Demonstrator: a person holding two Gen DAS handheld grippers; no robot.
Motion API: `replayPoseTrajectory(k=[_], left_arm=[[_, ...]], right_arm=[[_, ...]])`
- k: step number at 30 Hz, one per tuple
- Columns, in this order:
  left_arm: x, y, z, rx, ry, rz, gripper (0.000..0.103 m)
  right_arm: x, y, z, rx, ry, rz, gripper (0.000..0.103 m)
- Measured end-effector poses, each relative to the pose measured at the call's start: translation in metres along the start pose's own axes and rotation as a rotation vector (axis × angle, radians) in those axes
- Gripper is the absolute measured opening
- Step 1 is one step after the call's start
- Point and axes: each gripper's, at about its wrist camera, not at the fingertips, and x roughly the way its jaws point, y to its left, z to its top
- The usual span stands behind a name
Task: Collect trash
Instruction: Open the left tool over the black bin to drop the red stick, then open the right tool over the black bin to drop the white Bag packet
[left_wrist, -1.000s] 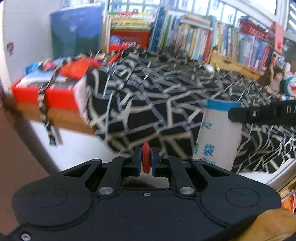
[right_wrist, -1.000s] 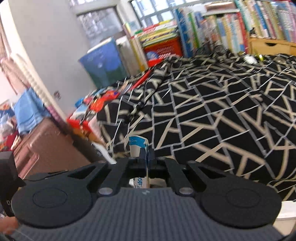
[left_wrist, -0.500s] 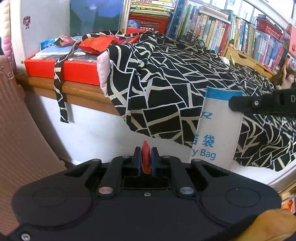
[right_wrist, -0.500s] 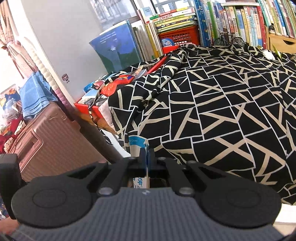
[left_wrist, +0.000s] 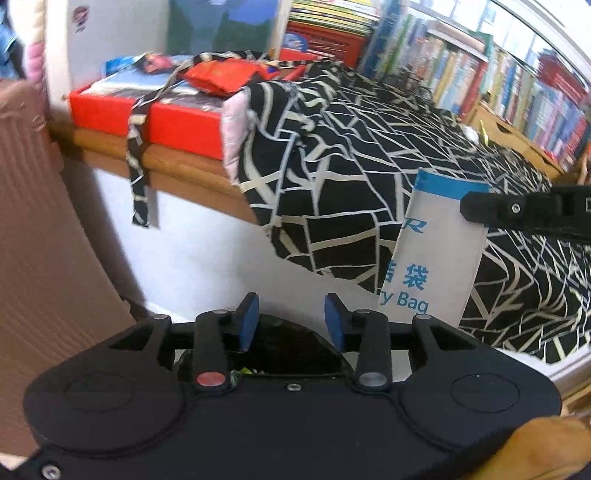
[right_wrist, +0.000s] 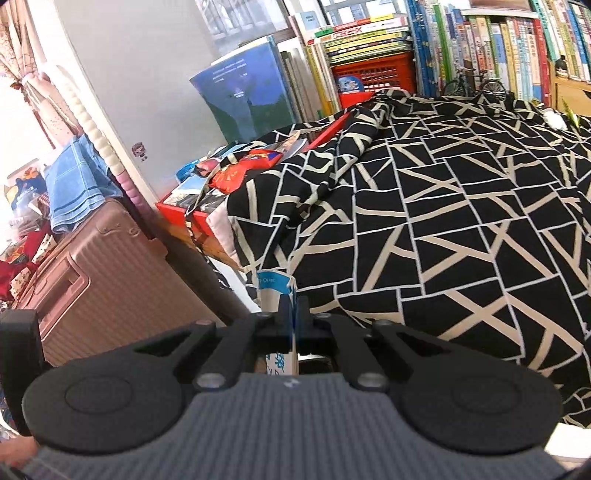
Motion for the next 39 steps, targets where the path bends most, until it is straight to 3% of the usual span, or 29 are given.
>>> replayPoseTrajectory(k=[12,15,17,19,26,39], left_arm=[[-0.019,0.019,0.000,-0.024,-0.037,0.084,0.037],[-0.024,0.022,0.001,-0.035,-0.046,0.102,0.037],[-0.026,0.023,0.001,-0.041,-0.049,0.112,0.038],[-0.027,0.024,0.001,-0.044,-0.050,0.120,0.040],[-0.028,0.021,0.001,-0.024,-0.047,0.127,0.041],[-0.025,0.005,0.010,0.062,-0.026,0.103,0.044]], right_arm=[[0.023,0.020,0.005,-0.052,0.029,0.054,0.005],[0.030,0.027,0.006,-0.101,0.055,0.005,0.023],[0.031,0.031,0.005,-0.142,0.054,-0.014,0.054],[0.031,0.035,0.006,-0.160,0.050,-0.012,0.065],[0.032,0.039,0.007,-0.190,0.060,-0.005,0.074],[0.024,0.030,0.007,-0.155,0.065,-0.046,0.077]])
